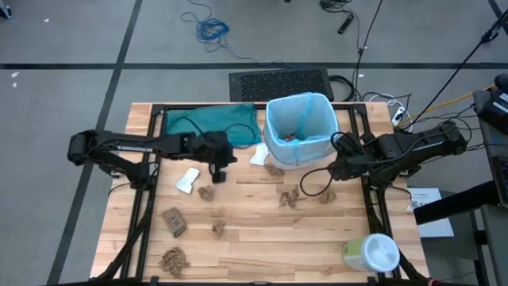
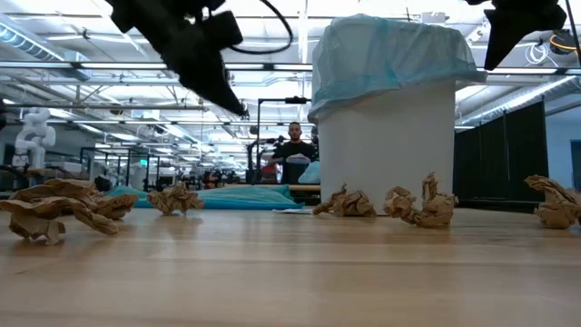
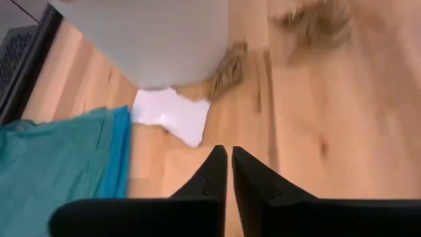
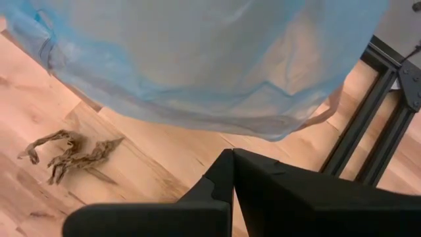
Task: Place trash/remove bag and relplace
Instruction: Put the white paper into the blue trash bin
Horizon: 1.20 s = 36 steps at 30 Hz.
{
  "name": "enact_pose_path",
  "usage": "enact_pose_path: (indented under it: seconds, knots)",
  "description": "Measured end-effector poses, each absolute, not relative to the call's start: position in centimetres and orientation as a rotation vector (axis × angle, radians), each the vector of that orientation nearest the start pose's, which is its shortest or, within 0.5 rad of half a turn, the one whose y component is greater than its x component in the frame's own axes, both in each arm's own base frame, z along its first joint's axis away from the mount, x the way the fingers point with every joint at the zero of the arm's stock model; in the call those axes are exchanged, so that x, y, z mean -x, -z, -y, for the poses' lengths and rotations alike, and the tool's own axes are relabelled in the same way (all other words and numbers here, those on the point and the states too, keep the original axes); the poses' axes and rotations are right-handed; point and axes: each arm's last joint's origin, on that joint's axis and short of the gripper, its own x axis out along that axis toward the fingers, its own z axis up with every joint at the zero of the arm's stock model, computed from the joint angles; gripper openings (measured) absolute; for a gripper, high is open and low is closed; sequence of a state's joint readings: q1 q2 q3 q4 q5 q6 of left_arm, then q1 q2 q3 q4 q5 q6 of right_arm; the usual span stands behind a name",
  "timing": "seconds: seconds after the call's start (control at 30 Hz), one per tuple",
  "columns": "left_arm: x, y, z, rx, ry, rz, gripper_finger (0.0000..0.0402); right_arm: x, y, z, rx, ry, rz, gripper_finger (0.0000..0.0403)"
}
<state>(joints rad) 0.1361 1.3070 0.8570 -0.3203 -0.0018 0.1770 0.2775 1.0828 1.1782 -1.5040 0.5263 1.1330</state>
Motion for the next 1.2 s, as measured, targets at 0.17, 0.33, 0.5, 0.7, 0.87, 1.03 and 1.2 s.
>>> enact_pose_path:
  seconds: [0.17,0.33,0.5,0.7,0.87,1.03,1.2]
  knots:
    - [-28.0,-21.3,-3.3,-0.217,-0.076,-0.872,0.0078,-14.7,-32.9,-2.6,-0.408,0.867,-0.971,0.0000]
    - [-29.8,-19.2,-3.3,-0.334,-0.098,-0.883,0.0111,-14.5,-33.0,-2.6,-0.395,0.865,-0.960,0.0000]
    - [-31.3,-17.0,-3.5,-0.433,-0.085,-0.890,0.0125,-14.5,-33.0,-2.6,-0.393,0.863,-0.960,0.0000]
    - [-32.1,-14.7,-3.7,-0.516,-0.091,-0.949,0.0126,-14.5,-33.0,-2.6,-0.387,0.859,-0.963,0.0000]
    - [-32.7,-13.2,-4.0,-0.570,-0.079,-0.961,0.0126,-14.5,-33.0,-2.6,-0.386,0.858,-0.963,0.0000]
    - [-33.2,-12.1,-4.8,-0.595,-0.126,-0.962,0.0126,-14.6,-33.1,-2.6,-0.376,0.847,-0.961,0.0000]
    - [-33.6,-11.6,-5.3,-0.593,-0.146,-0.945,0.0126,-14.6,-33.1,-2.6,-0.376,0.846,-0.959,0.0000]
